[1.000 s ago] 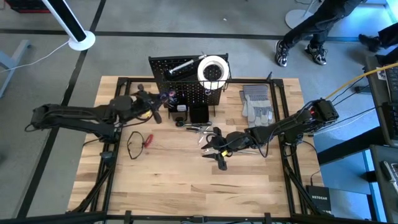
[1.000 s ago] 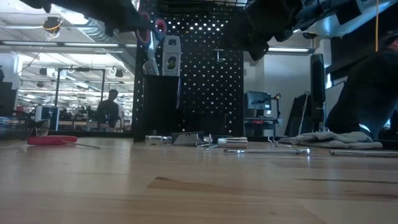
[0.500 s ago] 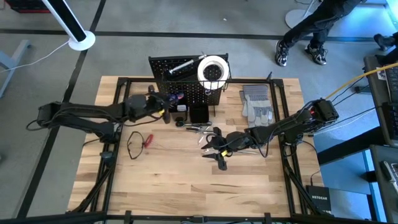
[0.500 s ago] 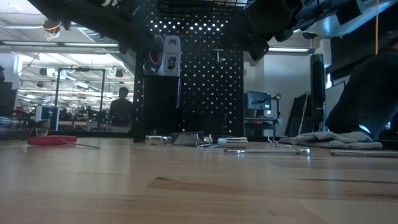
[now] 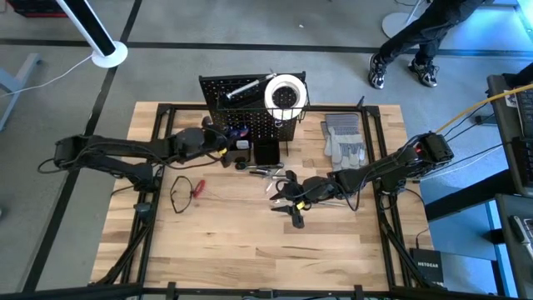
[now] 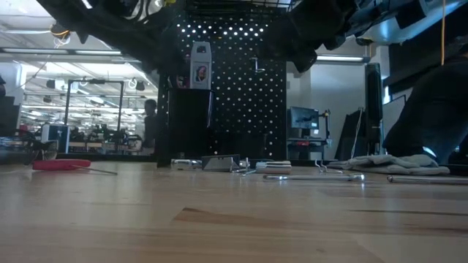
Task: Hang tools onto peg board
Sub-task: Put the scissors into the left bin on the pegboard, then put the wrench into the right bin on the pegboard
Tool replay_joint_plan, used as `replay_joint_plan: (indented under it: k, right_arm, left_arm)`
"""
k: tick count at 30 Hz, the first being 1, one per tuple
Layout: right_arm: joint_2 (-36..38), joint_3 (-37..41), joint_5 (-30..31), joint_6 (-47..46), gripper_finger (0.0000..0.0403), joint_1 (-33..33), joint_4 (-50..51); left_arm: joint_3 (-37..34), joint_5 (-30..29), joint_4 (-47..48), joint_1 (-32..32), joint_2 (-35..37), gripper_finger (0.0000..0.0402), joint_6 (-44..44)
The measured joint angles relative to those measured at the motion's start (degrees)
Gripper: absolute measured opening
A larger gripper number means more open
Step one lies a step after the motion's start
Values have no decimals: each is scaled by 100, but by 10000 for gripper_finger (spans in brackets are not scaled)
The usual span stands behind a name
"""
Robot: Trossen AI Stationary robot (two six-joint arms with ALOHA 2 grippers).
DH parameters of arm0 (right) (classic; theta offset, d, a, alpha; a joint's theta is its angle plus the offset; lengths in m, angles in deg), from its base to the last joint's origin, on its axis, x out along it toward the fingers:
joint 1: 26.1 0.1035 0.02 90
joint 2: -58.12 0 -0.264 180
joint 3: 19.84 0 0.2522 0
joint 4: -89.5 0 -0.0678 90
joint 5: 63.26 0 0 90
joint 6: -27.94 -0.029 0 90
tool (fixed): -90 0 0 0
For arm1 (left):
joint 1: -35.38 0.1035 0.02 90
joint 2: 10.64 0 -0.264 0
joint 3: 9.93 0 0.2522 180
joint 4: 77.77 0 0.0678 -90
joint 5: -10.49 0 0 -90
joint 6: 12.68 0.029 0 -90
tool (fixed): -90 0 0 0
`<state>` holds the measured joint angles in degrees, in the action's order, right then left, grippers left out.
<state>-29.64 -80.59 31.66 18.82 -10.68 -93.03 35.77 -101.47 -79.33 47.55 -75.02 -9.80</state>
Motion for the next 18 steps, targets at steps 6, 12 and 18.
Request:
replay_joint_plan:
  k: [6, 12, 18]
  right_arm:
    - [0, 2, 0, -4, 166, 0, 44]
    - [0, 2, -2, -7, 166, 0, 166]
    - [0, 2, -2, -4, 166, 0, 201]
  left_arm:
    - [0, -26, 234, -19, 350, 139, -149]
    - [502, -25, 2128, -293, 1212, 192, -396]
    - [1239, 11, 4870, -857, 1706, 202, -1340]
